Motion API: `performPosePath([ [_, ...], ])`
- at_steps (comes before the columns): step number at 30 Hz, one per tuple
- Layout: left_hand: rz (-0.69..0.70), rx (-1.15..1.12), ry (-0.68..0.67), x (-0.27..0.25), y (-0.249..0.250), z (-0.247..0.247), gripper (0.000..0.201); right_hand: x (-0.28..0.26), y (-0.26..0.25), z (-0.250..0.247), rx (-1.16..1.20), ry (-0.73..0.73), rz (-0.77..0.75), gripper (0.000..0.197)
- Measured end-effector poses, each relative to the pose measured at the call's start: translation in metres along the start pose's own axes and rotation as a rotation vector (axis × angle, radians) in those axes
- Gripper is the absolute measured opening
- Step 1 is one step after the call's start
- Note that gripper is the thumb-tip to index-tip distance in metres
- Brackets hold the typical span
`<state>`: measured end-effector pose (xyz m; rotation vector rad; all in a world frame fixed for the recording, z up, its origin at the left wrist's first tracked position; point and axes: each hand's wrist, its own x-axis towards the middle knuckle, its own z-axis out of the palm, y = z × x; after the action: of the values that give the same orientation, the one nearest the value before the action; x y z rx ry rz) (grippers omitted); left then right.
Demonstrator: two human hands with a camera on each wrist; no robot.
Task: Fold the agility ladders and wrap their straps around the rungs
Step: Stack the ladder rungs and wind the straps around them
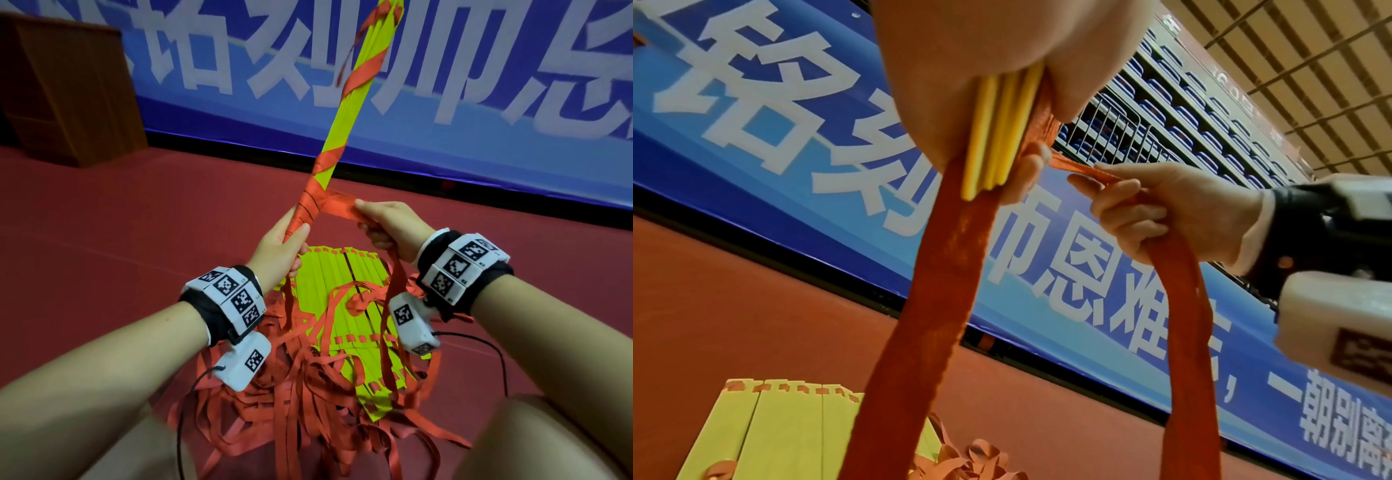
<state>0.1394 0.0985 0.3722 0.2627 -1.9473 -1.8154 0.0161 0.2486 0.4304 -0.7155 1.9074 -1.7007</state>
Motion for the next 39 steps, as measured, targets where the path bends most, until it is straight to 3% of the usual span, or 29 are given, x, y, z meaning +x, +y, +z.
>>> performPosePath([
  [5,0.032,0.086,0.022,-0.002,0.006,0.000,0.044,-0.001,0.000,0.005,-0.115,0.000,-0.041,0.022],
  [13,0.149,0.381,0.083,-0.003,0.003,-0.004,0.045,-0.003,-0.008,0.015,0.028,-0.016,0.032,0.026],
  [15,0.124,0.474,0.088,-0.004,0.002,-0.001,0.042,-0.001,-0.011,0.017,0.088,0.036,0.025,0.027],
  [19,0.062,0.699,0.048,-0.006,-0.004,0.010,0.046,0.002,-0.006,0.020,-0.025,0.223,-0.001,0.031],
  [24,-0.007,0.692,0.079,-0.009,-0.015,0.021,0.058,0.000,0.008,0.020,-0.157,0.263,-0.035,0.035],
  [27,-0.017,0.614,0.118,-0.010,-0.014,0.026,0.069,-0.002,0.013,0.022,-0.310,0.304,-0.136,0.024],
  [30,0.066,0.654,0.205,-0.011,-0.010,0.028,0.071,-0.003,0.015,0.026,-0.246,0.312,-0.272,0.011],
  [33,0.229,0.724,0.258,-0.015,-0.005,0.030,0.053,-0.007,0.014,0.034,-0.197,0.310,-0.360,0.007],
  [36,0.288,0.716,0.239,-0.018,-0.008,0.029,0.053,-0.009,0.011,0.039,-0.164,0.363,-0.390,0.021],
  [39,0.320,0.694,0.151,-0.023,-0.008,0.031,0.058,-0.007,0.007,0.040,-0.156,0.416,-0.415,0.019],
])
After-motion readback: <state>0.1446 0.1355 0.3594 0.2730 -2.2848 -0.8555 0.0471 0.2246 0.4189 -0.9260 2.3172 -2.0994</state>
